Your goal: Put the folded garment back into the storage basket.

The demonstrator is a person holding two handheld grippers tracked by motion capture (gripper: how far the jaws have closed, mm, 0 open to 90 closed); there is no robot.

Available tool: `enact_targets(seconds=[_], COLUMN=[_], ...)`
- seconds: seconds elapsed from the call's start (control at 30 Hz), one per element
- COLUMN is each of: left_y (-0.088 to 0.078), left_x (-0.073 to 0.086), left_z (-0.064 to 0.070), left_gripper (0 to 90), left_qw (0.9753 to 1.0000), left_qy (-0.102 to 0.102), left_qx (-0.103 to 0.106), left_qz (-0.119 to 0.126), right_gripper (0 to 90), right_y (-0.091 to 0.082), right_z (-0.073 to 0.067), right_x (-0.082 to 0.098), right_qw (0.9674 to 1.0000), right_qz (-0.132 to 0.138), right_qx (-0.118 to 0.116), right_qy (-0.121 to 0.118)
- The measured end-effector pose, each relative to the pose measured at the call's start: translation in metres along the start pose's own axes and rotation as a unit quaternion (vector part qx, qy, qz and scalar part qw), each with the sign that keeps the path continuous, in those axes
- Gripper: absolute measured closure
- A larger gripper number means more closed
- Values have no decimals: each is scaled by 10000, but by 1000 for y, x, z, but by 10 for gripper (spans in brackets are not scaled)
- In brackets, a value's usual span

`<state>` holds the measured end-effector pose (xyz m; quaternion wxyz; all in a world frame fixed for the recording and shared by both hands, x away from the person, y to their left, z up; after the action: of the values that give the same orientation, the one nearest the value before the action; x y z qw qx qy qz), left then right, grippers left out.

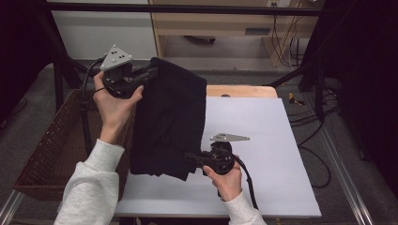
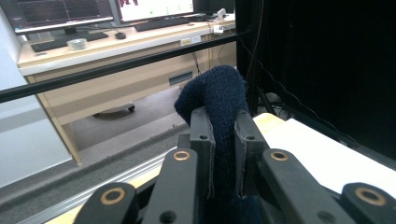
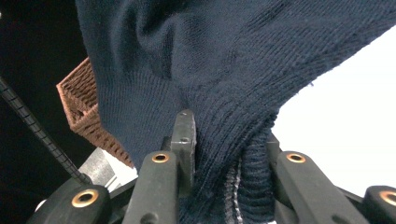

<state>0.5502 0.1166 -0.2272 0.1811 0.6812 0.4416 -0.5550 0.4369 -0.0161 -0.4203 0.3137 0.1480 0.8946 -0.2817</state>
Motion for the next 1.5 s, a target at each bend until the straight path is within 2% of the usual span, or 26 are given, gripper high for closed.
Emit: enact_targets(seconds=[0.47, 0.7, 0.87, 0.93, 1.5], left_y=[-17, -26, -34, -36, -61], left_x=[2, 1, 3, 2, 11], left_z=[-25, -37, -45, -50, -87], left_gripper=[809, 809, 809, 809, 809], left_qw=[9997, 9991, 9988, 9985, 9961], left_qy=[-17, 68, 20, 65, -3], left_qx=[-245, -403, -462, -526, -834], left_qz=[-80, -109, -148, -136, -287], right_gripper=[700, 700, 700, 700, 700], right_y=[17, 27, 35, 38, 69], right_z=[-20, -31, -40, -44, -71], right_x=[-6, -8, -9, -10, -16], right_qw=[9999, 9997, 9994, 9993, 9986], right_qz=[14, 5, -8, -17, -18], right_qx=[-156, -245, -320, -337, -501], right_qy=[-65, -93, -107, -133, -187])
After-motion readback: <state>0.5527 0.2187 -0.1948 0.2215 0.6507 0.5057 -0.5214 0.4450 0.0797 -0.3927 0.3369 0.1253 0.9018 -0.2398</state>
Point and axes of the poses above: each handheld gripper's, and its own axes: y roughly forward along the jaws, x roughly out of its underside, z roughly to its right, the point moved 10 cm from there along y, roughly forward along the jaws, and after that the axes turned 14 degrees about y, right-handed, at the moved point
